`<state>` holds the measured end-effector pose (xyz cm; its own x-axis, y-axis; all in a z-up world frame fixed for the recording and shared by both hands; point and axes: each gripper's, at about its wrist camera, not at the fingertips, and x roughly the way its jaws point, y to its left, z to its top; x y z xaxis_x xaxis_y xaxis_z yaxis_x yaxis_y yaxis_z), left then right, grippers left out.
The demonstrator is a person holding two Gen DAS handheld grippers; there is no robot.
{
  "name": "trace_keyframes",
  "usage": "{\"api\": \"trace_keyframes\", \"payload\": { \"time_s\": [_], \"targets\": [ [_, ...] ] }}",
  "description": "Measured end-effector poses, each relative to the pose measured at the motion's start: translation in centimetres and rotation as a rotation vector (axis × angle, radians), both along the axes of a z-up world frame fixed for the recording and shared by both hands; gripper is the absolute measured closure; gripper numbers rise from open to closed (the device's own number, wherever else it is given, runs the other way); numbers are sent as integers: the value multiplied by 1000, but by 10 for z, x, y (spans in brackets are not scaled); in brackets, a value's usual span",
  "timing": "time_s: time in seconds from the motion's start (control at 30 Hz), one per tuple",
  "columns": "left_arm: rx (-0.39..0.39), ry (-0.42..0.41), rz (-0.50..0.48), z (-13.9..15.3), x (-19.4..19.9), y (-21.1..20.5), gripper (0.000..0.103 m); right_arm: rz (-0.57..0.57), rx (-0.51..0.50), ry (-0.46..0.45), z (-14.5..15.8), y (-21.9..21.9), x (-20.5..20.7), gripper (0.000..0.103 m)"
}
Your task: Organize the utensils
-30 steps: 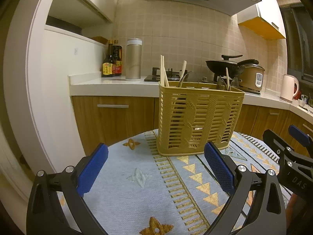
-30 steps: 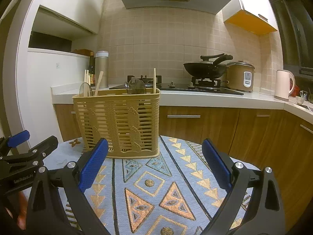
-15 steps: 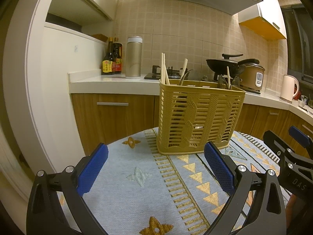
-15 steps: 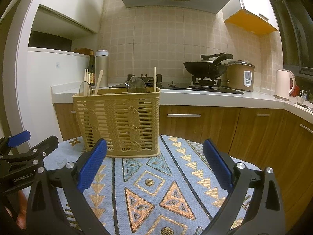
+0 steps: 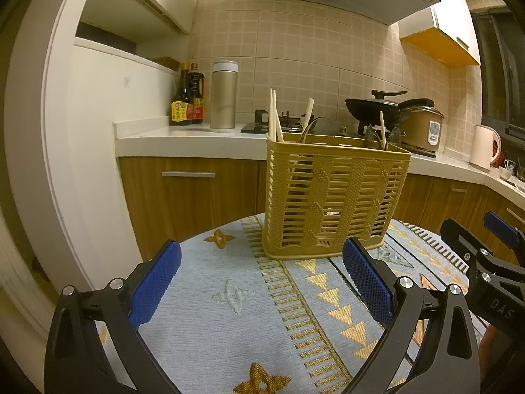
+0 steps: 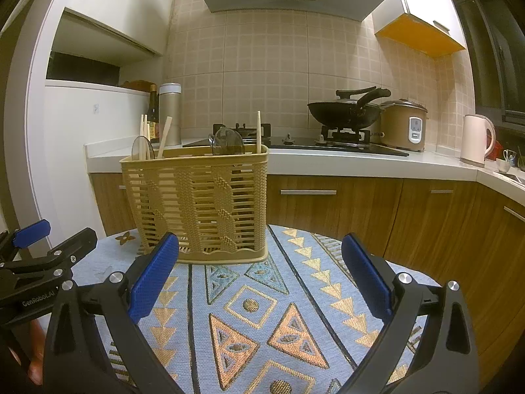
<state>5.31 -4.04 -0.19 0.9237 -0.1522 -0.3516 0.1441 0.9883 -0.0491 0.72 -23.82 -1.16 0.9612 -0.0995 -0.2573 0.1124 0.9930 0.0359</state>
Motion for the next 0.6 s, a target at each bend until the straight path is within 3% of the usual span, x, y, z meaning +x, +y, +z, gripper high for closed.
{"api": "trace_keyframes", "payload": {
  "time_s": [0.6],
  "targets": [
    [2,-1,-5,-1,0,-1,8,-1,-2,-1,-1,1,0,8]
  ]
}}
